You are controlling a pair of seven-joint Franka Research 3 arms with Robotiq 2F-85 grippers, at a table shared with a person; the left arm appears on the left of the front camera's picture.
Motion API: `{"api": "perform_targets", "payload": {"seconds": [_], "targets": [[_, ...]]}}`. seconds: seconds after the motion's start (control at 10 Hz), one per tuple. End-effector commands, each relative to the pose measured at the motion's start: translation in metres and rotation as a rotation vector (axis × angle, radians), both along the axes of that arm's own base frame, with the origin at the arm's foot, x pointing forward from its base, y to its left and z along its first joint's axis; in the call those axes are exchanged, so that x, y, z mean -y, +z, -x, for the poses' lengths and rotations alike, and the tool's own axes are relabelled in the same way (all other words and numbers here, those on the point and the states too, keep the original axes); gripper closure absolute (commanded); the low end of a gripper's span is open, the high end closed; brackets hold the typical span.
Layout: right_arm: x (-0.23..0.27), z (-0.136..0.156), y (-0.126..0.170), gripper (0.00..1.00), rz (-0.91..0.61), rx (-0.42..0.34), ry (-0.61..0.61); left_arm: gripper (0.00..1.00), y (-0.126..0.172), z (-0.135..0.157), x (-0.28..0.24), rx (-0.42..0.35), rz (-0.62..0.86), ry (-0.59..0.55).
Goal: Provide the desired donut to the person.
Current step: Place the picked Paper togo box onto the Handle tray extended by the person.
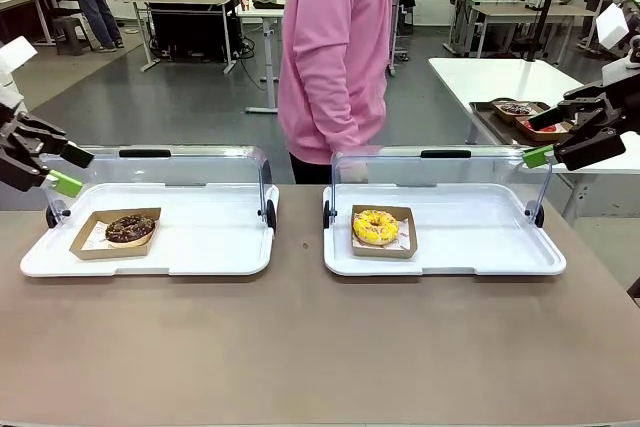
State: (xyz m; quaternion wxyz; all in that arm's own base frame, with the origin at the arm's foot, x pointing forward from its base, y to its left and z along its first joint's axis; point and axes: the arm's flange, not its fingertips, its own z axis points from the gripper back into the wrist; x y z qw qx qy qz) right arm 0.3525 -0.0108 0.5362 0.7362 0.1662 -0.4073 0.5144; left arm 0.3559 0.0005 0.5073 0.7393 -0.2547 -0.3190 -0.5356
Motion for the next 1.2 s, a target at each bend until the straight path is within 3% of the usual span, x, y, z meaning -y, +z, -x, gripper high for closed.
{"api": "perform_targets", "payload": {"seconds": [0.0,1.1], "targets": [[-0.0005,0.0001,-0.0017,0.00,0.001,-0.003,0.008,0.00,-0.0031,0.0103,-0.0033,0.028,0.032,-0.002],[-0.0005,0.0001,-0.0017,0.00,0.001,-0.003,0.008,0.00,-0.0026,0.0090,-0.0087,0.001,0.073,0.047]]}}
